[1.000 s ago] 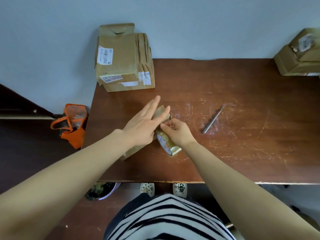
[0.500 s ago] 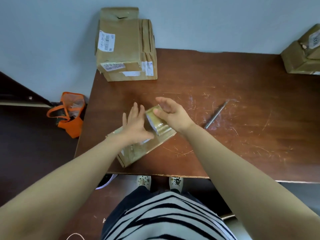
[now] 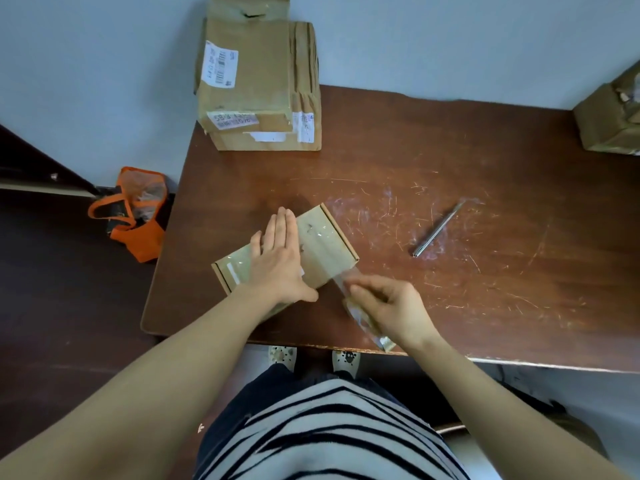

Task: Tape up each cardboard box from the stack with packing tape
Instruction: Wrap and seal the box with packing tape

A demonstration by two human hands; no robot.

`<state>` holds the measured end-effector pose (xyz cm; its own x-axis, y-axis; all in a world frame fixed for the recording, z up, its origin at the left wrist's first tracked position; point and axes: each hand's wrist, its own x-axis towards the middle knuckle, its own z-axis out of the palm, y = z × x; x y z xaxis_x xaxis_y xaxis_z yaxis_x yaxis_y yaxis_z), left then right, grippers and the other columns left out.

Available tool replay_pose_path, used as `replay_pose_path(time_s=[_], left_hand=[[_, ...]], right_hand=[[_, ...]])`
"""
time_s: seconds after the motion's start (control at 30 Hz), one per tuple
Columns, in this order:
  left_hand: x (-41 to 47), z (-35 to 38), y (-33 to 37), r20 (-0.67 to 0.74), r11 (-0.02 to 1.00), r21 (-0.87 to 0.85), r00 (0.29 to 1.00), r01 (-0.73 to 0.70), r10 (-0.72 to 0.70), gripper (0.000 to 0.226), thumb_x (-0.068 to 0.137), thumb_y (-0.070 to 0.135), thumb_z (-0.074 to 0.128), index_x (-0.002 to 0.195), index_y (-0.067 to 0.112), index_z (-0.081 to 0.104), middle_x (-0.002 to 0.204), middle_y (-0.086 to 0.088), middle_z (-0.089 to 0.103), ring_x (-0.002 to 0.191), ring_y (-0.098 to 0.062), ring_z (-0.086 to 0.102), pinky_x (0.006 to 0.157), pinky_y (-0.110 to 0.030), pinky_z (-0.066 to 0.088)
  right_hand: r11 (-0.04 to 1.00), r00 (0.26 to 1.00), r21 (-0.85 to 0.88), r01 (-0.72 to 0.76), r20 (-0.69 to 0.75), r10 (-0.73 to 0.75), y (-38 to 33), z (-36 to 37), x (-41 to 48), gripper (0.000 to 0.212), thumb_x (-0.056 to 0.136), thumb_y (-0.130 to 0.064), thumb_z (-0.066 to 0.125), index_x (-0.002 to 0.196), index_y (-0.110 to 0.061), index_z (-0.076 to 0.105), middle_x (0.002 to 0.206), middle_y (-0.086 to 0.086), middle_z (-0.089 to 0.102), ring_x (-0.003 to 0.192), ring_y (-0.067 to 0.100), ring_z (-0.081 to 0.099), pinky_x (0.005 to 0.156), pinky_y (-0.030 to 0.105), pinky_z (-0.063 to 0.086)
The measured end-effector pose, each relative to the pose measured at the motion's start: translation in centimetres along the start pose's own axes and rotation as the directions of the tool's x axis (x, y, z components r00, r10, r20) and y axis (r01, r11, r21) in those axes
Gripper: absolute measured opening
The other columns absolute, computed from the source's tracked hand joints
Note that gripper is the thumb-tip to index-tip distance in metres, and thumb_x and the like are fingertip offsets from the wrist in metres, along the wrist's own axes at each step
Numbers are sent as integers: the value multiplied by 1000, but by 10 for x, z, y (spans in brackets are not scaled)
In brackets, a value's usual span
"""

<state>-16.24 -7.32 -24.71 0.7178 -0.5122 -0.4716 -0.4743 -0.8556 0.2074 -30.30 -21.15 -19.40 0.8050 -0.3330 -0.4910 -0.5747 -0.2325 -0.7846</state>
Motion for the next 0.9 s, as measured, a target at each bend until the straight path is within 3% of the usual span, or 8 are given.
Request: replay_pose_path(time_s=[0.07,0.13,0.3,0.37,0.47,0.6,0.77,0.9], left_hand=[[0,-2,1,-7,1000,-9,1000,-2,2,149,54,48,80,142,12,-34,154,-6,-32,144,-20,-24,117,-42,-7],[-1,-3,1,-16,1000,-10,1000,-10,10,148,53,47,81,143,18,-34,154,-6,-32,144,-21,-24,116,-43,-6],[0,-8,-3,110,999,29,993,-43,40,145,58,55,78,142,24,-36,145,-12,-46,137,-25,-38,113,-48,-16],[3,-20,0,165,999,-46,986,-23,30,128,69,54,67,145,22,-31,146,-12,-45,136,-25,-40,113,-50,-20],[19,-29,29,-85,988,-153,995,32,-45,90,91,58,34,151,15,-18,155,-10,-28,143,-22,-28,114,-45,-18],[38,1,55,-273,998,-40,960,57,-66,90,91,69,10,150,5,-13,159,-13,-17,146,-23,-18,119,-40,-10],[38,16,51,-276,998,50,961,36,-21,92,88,71,4,145,3,-22,156,-14,-23,145,-24,-20,118,-38,-14],[42,20,40,-242,985,145,962,-93,126,93,81,69,-11,149,4,-13,159,-14,-14,147,-23,-14,115,-35,-16]], right_hand=[[980,992,-158,-119,19,123,3,4,7,18,95,-24,57,105,-32,70,60,-11,69,39,7,59,51,21,52],[947,980,-275,-166,61,189,-3,8,18,20,96,-27,52,102,-37,68,71,-3,73,49,14,67,64,29,59],[904,965,-379,-197,88,248,-8,11,39,20,97,-30,49,102,-34,68,81,-1,75,50,13,66,73,29,58],[905,960,-370,-209,100,262,-9,12,43,19,97,-30,50,103,-31,69,85,0,75,47,12,64,74,30,57],[914,954,-335,-228,108,278,-10,11,49,21,96,-28,52,92,-21,72,73,1,73,40,7,59,64,26,55],[909,949,-329,-256,91,300,-12,11,55,28,92,-21,50,70,-20,67,51,0,57,27,2,41,50,22,37],[913,934,-293,-286,128,334,-9,9,56,30,88,-14,44,95,-22,72,77,9,73,30,0,46,52,22,41],[925,927,-247,-288,171,335,-14,6,55,32,86,-11,45,103,-14,72,83,14,73,44,4,57,59,26,51]])
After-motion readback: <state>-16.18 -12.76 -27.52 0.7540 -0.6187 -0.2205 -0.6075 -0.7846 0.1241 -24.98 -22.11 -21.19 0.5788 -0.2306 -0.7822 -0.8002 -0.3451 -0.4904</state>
